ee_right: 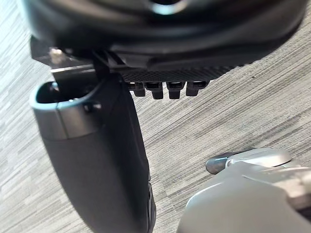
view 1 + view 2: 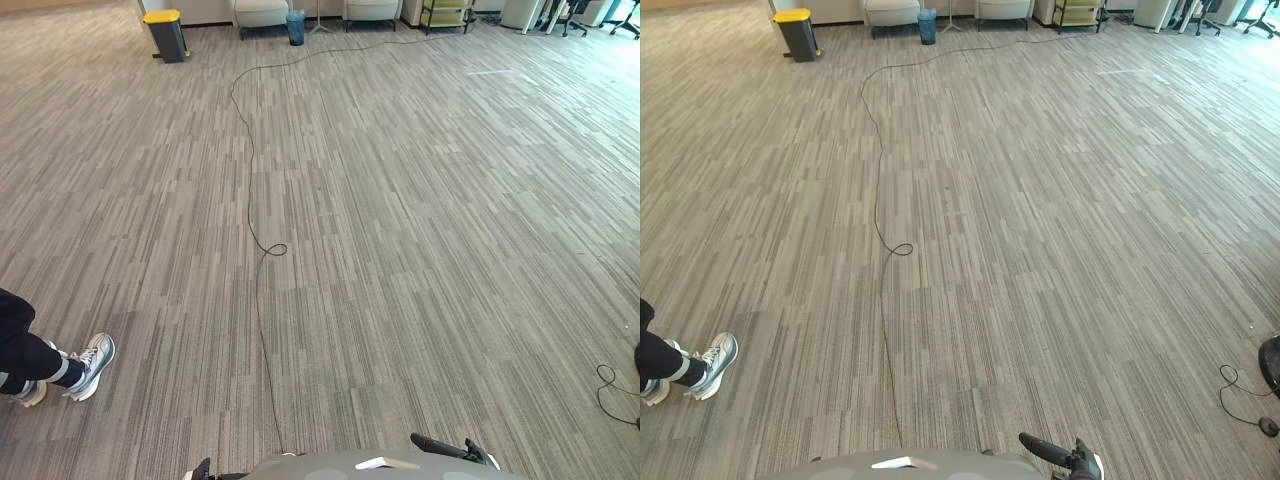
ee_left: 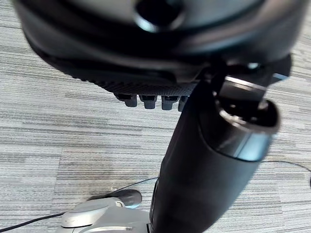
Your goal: Pick up cushions and gather them together orderly.
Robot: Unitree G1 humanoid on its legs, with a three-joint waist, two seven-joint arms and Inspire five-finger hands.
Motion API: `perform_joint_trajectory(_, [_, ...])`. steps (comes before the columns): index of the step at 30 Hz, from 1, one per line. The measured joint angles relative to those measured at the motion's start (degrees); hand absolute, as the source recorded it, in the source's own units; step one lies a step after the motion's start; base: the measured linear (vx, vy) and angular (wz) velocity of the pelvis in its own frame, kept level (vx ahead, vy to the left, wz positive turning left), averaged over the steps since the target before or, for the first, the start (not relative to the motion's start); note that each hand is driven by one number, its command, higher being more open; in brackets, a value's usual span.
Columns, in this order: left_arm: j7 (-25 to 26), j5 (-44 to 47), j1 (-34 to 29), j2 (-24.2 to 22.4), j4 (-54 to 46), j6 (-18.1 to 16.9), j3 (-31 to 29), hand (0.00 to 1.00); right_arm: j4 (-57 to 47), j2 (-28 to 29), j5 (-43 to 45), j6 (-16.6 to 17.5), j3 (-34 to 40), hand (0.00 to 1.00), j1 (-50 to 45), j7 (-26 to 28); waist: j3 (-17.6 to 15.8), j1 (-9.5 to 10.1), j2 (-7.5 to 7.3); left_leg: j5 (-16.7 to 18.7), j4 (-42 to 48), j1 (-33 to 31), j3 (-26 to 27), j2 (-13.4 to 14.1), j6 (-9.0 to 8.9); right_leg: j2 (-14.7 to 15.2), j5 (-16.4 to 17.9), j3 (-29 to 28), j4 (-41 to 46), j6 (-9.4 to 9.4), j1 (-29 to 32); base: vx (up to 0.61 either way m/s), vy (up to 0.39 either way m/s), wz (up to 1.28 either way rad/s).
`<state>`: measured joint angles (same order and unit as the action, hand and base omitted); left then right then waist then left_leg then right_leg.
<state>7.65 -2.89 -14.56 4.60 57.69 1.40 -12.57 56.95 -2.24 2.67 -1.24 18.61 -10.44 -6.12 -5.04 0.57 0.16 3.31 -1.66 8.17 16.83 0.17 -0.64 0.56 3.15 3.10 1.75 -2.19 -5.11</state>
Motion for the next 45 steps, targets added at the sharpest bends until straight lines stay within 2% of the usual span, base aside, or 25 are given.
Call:
perform_joint_trajectory(6, [-0.6, -0.1, 2.4, -0.8, 0.0, -0.2, -0.2, 1.0, 0.0, 0.3, -0.2, 0.0, 1.7, 1.0, 2.7, -0.1, -0.9, -0.02, 0.89, -0.6, -2.1, 1.2, 0.9, 0.1, -1.09, -0.5, -1.2, 0.2, -1.5, -0.25, -0.7, 0.02, -0.021, -0.05])
perform_joint_trajectory(10, [-0.8, -0.2, 4.5, -0.9, -0.2, -1.5, -0.1, 1.0, 0.1, 1.0, -0.2, 0.1, 1.9, 1.0, 4.4, -0.1, -1.6, -0.06, 0.84, -0.5, -2.2, 1.8, 1.2, 0.2, -1.74, -0.5, -1.3, 0.2, -1.7, -0.27, -1.3, -0.02, -0.034, -0.03])
perform_joint_trajectory(13, [-1.4, -0.1, 5.8, -0.8, -0.3, -2.2, -0.1, 1.0, 0.1, 2.6, -0.2, 0.1, 2.0, 1.0, 5.5, 0.0, -2.2, -0.14, 0.6, -0.5, -2.2, 2.0, 1.2, 0.2, -1.74, -0.5, -1.3, 0.3, -2.6, -0.25, -1.9, -0.05, -0.044, 0.0])
perform_joint_trajectory(45, [-1.3, 0.1, 7.3, -0.1, -0.2, -2.2, 1.0, 1.0, 2.4, 2.1, 2.1, 0.4, 1.5, 1.0, 7.6, 0.5, -4.9, -0.51, 0.31, -0.6, -1.2, 1.1, -0.2, 0.2, -1.61, -0.6, -1.5, 2.6, -4.3, 0.33, -3.0, -0.05, -0.038, 0.03])
